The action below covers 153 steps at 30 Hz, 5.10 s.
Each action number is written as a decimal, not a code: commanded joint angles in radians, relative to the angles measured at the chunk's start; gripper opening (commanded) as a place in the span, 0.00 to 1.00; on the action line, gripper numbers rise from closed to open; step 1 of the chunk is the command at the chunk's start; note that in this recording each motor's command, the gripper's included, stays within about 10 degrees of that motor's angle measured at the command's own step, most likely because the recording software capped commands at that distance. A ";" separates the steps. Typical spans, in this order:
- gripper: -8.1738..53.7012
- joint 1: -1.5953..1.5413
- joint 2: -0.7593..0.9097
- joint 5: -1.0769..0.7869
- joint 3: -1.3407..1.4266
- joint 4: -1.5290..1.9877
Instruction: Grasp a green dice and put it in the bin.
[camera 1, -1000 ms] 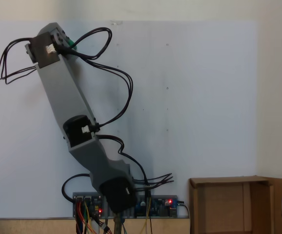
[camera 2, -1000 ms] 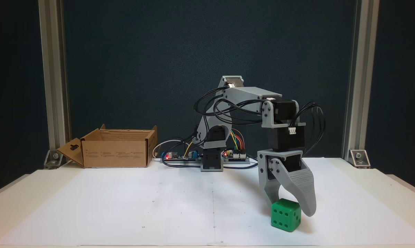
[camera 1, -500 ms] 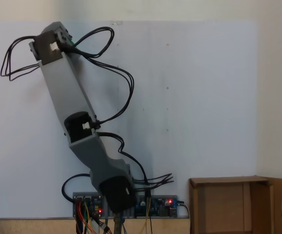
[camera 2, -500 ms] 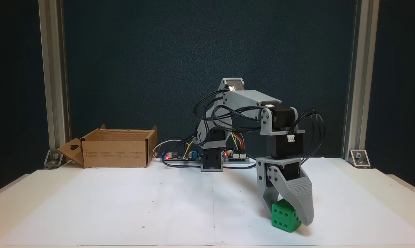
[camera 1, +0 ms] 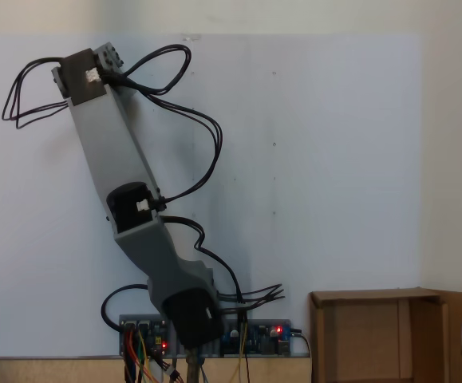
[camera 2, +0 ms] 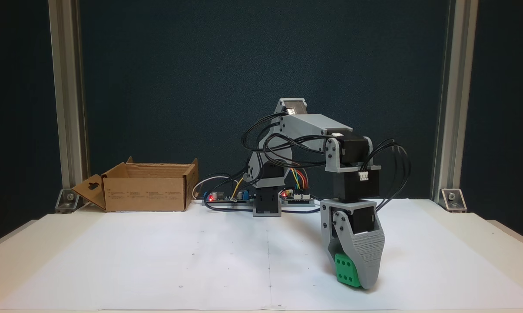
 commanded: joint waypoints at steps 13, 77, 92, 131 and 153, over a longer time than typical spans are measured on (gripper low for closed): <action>0.32 0.017 0.387 0.120 -0.025 0.040; 0.32 2.223 0.670 -0.324 0.379 0.060; 0.32 2.227 0.655 -0.284 0.575 -0.255; 0.79 1.812 0.969 0.308 0.545 -0.666; 0.84 0.624 1.167 0.293 0.557 -0.683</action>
